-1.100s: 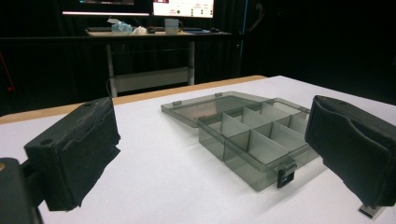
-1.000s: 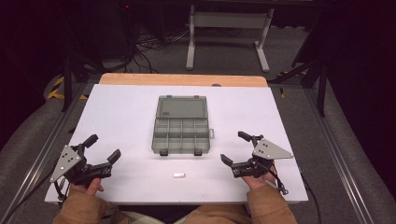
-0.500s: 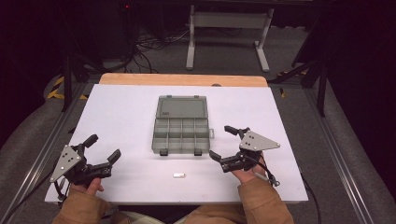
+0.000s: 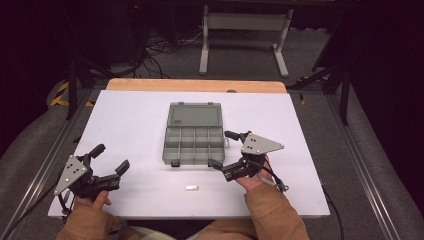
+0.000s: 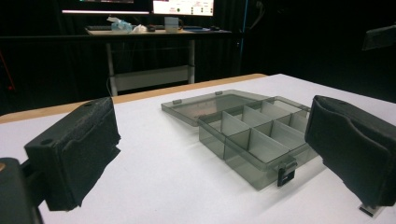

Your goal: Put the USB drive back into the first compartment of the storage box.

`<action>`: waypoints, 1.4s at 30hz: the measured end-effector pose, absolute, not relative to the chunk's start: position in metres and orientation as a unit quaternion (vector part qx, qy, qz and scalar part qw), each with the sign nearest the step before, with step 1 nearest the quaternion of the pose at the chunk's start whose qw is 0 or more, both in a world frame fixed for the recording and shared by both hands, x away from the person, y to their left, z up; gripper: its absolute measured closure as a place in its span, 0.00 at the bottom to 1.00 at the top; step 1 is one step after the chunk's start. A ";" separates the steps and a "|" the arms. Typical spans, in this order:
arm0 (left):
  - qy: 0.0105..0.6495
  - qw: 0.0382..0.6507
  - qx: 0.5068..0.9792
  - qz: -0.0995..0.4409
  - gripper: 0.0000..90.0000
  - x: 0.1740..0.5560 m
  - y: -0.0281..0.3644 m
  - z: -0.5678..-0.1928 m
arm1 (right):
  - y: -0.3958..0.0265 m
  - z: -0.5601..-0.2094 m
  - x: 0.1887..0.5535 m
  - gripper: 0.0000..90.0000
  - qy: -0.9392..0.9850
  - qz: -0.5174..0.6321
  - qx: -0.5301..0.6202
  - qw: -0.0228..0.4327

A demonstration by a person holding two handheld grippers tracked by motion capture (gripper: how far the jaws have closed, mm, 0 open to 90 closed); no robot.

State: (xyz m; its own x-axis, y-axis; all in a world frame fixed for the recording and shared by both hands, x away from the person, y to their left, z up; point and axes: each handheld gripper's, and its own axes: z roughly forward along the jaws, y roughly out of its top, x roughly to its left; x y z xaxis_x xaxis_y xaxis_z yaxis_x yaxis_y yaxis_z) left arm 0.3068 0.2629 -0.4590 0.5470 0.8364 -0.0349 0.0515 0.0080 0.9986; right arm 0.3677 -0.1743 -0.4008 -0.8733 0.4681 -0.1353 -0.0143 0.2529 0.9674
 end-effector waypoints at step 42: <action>0.355 0.617 0.626 0.318 0.04 0.307 0.264 -0.459 | -0.101 -0.403 0.386 0.14 0.846 0.515 0.075 0.112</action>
